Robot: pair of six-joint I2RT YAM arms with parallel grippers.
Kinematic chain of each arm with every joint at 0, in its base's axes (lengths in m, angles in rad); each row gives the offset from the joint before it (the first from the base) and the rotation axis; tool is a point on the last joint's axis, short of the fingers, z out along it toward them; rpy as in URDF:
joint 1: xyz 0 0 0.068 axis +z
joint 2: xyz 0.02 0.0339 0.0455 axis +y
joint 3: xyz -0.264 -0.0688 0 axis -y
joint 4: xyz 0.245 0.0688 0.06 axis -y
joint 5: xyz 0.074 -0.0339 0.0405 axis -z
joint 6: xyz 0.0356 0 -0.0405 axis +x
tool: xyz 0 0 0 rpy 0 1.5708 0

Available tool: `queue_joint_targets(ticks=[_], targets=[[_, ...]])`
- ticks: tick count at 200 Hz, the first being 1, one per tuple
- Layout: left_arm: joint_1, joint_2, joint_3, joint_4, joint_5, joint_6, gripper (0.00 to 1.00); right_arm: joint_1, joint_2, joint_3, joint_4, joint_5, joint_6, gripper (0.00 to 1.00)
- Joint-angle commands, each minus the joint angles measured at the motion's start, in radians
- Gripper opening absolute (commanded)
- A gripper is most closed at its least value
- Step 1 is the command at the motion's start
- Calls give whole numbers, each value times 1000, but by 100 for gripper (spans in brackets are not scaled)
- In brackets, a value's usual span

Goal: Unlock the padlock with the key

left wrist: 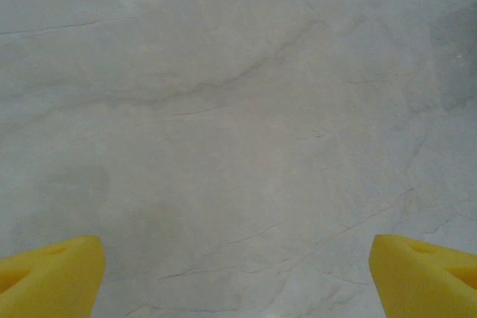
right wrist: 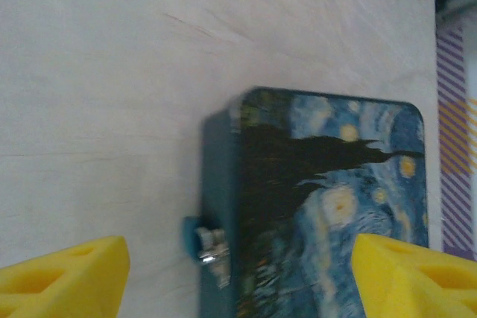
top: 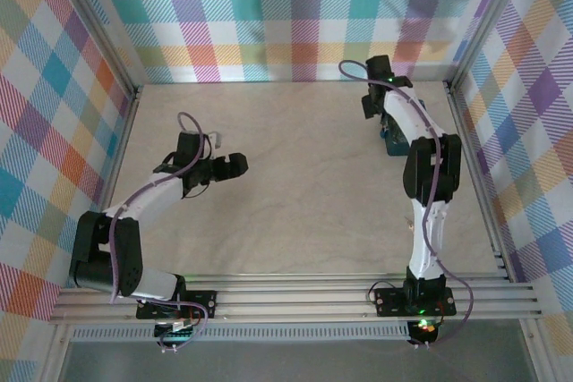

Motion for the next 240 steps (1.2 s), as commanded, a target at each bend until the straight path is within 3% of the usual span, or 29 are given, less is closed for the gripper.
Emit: queue_joint_targets(ticks=[1, 41, 86, 117, 199, 240], targets=[[-59, 39, 61, -22, 10, -23, 91, -7, 79, 57, -126, 59, -56, 78], [-146, 148, 166, -54, -16, -15, 90, -6, 127, 50, -113, -29, -131, 71], [-198, 233, 252, -98, -33, -3, 90, 12, 27, -125, -15, -135, -196, 35], [-199, 242, 256, -101, -51, -31, 90, 27, -31, -245, 42, -197, -238, 22], [-199, 202, 253, -166, -130, -59, 91, 138, -145, -438, 89, -390, -249, 18], [-198, 183, 251, -174, -117, -70, 91, 148, -193, -460, 110, -386, -232, 17]])
